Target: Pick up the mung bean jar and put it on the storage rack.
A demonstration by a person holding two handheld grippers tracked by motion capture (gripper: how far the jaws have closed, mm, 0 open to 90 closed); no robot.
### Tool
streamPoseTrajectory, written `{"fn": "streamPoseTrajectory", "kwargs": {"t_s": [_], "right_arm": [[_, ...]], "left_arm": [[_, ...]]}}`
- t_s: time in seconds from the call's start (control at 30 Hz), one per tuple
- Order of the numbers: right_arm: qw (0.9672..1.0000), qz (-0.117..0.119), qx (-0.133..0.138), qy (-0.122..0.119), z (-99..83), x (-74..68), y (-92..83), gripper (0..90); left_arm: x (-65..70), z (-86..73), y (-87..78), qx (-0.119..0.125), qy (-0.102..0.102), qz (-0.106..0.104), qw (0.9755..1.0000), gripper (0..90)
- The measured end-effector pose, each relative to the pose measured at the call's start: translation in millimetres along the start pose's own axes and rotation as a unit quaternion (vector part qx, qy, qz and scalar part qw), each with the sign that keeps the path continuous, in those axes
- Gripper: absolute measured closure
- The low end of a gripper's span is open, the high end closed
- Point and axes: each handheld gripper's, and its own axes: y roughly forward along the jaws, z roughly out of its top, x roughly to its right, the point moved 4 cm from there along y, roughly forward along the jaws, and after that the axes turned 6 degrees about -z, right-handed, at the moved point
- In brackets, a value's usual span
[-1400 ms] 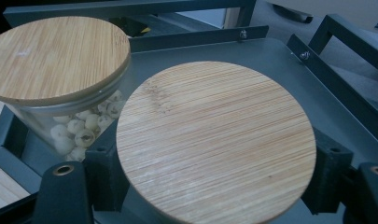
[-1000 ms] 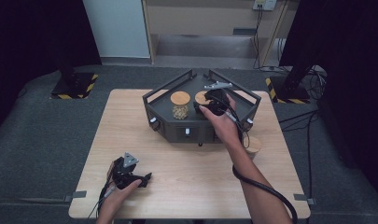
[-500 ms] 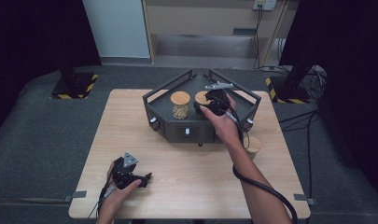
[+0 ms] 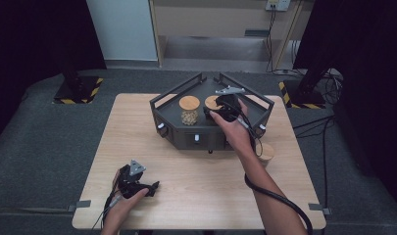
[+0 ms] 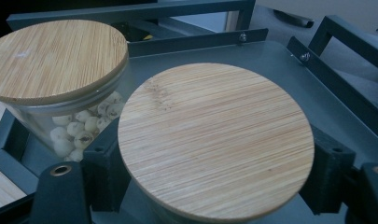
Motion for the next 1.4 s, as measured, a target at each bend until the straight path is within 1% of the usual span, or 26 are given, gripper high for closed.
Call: {"fn": "streamPoseTrajectory", "kwargs": {"t_s": [0.13,0.23,0.33,0.47,0.63,0.73,1.2,1.3,1.4], "right_arm": [[1.0,0.006,0.006,0.001,0.9,0.8,-2.6,17.5],[0.9999,0.006,0.015,-0.001,0.6,0.3,-5.9,12.6],[0.9997,0.004,0.023,-0.002,0.1,-0.5,-10.7,8.4],[0.9992,0.004,0.039,-0.004,0.1,-1.7,-20.4,5.3],[0.9988,0.006,0.049,-0.006,0.7,-0.6,-29.1,3.8],[0.9986,0.006,0.053,-0.001,-0.3,0.9,-32.9,3.2],[0.9978,0.018,0.063,0.002,-5.6,2.9,-48.0,2.6],[0.9977,0.019,0.065,-0.005,-6.7,3.7,-52.8,2.4],[0.9976,0.02,0.066,-0.002,-7.6,6.1,-57.8,2.3]], "left_arm": [[0.0,0.0,0.0,0.0,0.0,0.0,1.0,0.0],[0.0,0.1,-0.1,0.0,0.0,0.0,1.0,0.0],[-0.1,0.1,-0.1,0.0,0.0,0.0,1.0,0.0],[-0.3,0.4,-0.3,-0.002,0.001,-0.001,1.0,0.0],[-0.2,0.3,-0.2,-0.002,0.001,0.0,1.0,0.0],[-0.3,0.3,-0.2,-0.002,0.002,0.0,1.0,0.0],[-0.3,0.3,-0.2,-0.002,0.002,0.0,1.0,0.0],[-0.3,0.3,-0.2,-0.002,0.001,0.0,1.0,0.0],[-0.3,0.4,-0.2,-0.002,0.002,0.0,1.0,0.0]]}}
